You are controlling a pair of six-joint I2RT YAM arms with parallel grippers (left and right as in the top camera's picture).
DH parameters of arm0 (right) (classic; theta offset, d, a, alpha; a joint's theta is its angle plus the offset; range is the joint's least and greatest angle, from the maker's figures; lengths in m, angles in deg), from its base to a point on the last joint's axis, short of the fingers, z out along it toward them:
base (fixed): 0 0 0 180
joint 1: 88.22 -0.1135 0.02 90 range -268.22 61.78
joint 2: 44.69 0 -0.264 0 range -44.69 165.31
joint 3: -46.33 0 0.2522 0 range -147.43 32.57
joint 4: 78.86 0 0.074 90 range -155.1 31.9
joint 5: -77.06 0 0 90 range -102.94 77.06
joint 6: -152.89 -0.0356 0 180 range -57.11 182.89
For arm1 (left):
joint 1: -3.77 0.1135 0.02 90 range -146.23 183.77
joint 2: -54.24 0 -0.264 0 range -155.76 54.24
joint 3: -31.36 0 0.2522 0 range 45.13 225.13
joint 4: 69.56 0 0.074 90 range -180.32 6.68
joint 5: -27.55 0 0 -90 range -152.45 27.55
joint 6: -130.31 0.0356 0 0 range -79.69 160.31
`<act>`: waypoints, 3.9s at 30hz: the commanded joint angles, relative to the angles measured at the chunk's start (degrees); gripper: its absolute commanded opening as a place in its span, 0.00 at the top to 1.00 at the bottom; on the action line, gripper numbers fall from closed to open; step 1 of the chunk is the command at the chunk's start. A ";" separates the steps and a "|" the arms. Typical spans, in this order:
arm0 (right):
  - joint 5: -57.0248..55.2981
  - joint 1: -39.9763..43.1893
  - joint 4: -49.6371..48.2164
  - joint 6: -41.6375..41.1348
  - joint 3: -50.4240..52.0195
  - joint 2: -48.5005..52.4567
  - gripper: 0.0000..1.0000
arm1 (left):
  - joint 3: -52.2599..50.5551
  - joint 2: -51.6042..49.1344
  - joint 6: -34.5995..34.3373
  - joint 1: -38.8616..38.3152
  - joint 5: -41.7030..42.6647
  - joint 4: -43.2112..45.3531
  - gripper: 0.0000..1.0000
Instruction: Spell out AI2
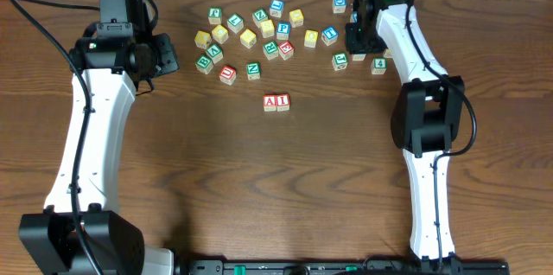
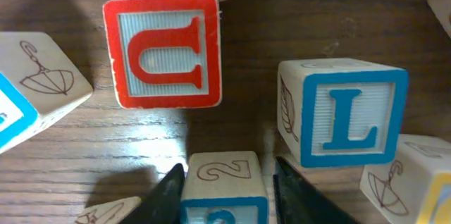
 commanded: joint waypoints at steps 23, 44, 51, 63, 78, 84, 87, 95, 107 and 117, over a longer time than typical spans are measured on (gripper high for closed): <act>4.33 -2.12 9.35 -1.55 -0.61 -19.19 0.91 | 0.48 -0.31 -0.76 0.09 -0.50 -0.17 0.68; 4.20 -17.70 6.27 -10.29 18.82 -16.79 0.93 | 0.46 -3.28 -4.33 -1.05 -0.07 -1.42 0.68; 4.20 -19.39 0.26 -12.85 25.03 -16.79 0.92 | 0.46 -7.56 -4.61 -5.60 3.19 -1.97 0.68; 3.76 -19.67 -5.40 -13.57 27.71 -16.76 0.90 | 0.46 -15.43 -6.14 -13.86 3.17 -2.27 0.69; 6.27 -19.65 -9.18 -14.40 30.82 -16.83 0.78 | 0.48 -16.02 -6.56 -13.92 3.17 -1.01 0.69; 7.30 -19.54 -8.20 -13.90 30.03 -18.03 0.73 | 0.48 -16.02 -7.39 -13.92 3.19 -1.01 0.69; 7.26 -19.54 -7.93 -13.75 30.03 -18.80 0.70 | 0.48 -16.02 -7.39 -13.92 3.19 -1.01 0.69; 7.45 -19.54 -7.10 -13.75 30.03 -19.15 0.68 | 0.48 -16.02 -7.39 -13.92 3.17 -0.98 0.69; 7.89 -18.47 -6.97 -12.48 29.03 -25.75 0.53 | 0.46 -16.04 -7.65 -13.97 3.19 -1.20 0.69; 7.87 -12.35 -2.43 -12.39 30.71 -26.51 0.62 | -0.33 -18.93 -9.53 -13.94 8.66 -1.40 0.70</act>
